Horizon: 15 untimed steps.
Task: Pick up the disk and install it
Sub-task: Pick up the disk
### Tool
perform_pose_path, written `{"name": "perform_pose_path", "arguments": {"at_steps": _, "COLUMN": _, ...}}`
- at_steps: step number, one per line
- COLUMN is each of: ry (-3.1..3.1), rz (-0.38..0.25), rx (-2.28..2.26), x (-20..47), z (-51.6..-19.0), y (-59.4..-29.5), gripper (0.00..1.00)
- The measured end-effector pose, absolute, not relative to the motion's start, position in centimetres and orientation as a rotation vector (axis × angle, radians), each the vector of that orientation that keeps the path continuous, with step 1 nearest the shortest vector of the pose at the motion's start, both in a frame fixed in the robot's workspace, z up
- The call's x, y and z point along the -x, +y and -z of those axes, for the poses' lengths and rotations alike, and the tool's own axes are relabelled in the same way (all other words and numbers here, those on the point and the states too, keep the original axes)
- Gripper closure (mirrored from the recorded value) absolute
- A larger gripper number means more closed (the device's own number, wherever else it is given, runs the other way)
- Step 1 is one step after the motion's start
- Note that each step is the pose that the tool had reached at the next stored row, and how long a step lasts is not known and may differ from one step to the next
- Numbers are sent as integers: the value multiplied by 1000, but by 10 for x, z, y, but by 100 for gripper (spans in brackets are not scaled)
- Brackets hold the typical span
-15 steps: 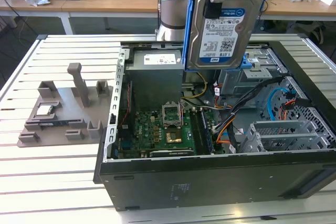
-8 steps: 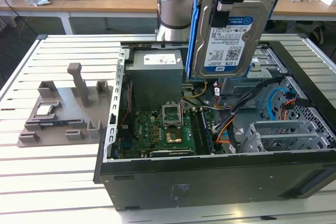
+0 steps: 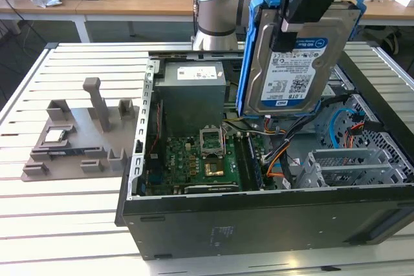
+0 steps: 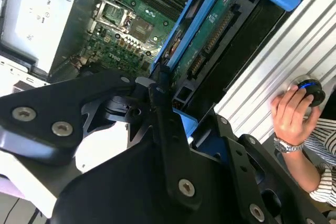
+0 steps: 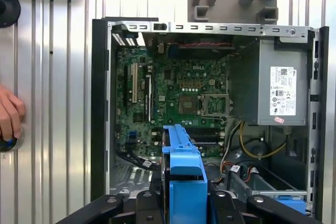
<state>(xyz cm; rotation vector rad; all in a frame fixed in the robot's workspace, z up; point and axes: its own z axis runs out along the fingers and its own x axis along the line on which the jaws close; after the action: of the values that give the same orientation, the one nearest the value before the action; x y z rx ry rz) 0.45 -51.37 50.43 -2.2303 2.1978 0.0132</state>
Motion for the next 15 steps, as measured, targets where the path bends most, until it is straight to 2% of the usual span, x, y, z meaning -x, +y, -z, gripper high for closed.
{"name": "perform_pose_path", "arguments": {"at_steps": 8, "ry": 2198, "rz": -13, "rx": 2230, "x": -10, "z": -503, "y": -542, "gripper": 63}}
{"name": "perform_pose_path", "arguments": {"at_steps": 15, "ry": 2199, "rz": -13, "rx": 2229, "x": -21, "z": -502, "y": -549, "gripper": 63}}
